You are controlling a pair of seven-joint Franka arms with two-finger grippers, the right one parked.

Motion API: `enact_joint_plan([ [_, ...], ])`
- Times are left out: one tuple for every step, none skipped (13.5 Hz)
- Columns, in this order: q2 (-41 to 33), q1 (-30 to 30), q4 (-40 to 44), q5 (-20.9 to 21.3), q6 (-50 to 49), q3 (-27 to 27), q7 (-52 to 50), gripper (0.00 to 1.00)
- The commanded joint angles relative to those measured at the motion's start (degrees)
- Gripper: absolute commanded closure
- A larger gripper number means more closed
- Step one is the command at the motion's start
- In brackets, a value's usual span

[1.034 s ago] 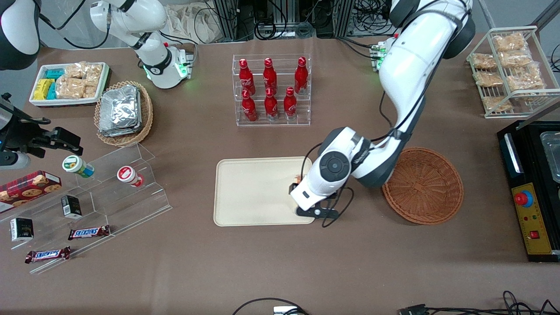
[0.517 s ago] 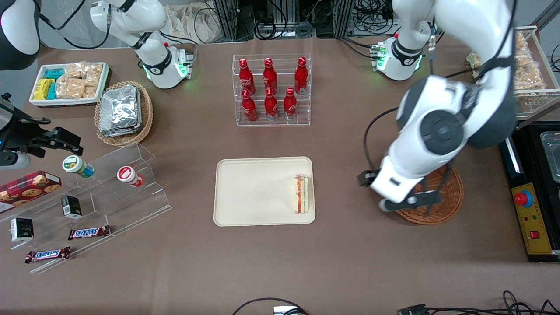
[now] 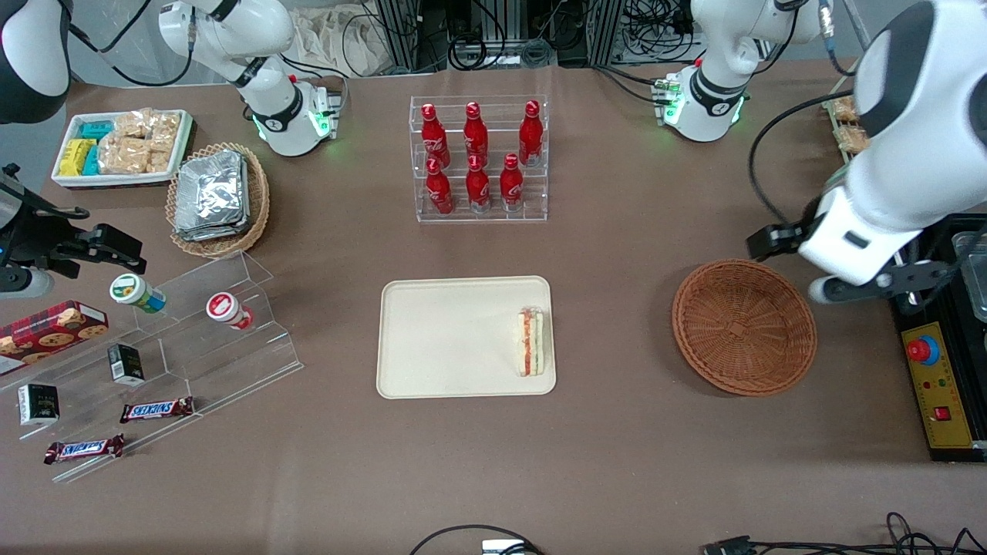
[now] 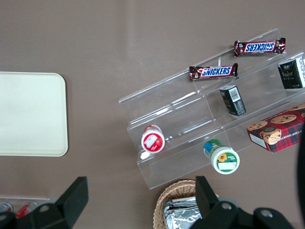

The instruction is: Place sandwich from basket to tray

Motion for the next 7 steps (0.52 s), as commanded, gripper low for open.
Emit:
enact_joint_plan([
  [-1.7,-0.5,-2.6,-1.0,-3.1,4.2,6.3,0.0],
  [-2.4,-0.5,-3.8,-1.0,-3.5,4.9,6.5,0.0],
  [-3.3,-0.5,-5.5,-1.0,-3.4,5.8,6.6,0.0],
  [-4.6,-0.5,-7.6,-1.1,-2.8,7.3,6.8,0.0],
  [-5.8,-0.5,-9.6,-1.1,-2.0,7.4,7.3,0.0],
  [-6.9,-0.5,-11.5,-1.0,-0.9,7.4,7.5,0.0],
  [-7.8,-0.5,-12.7,-1.0,0.0,7.4,7.5,0.0],
])
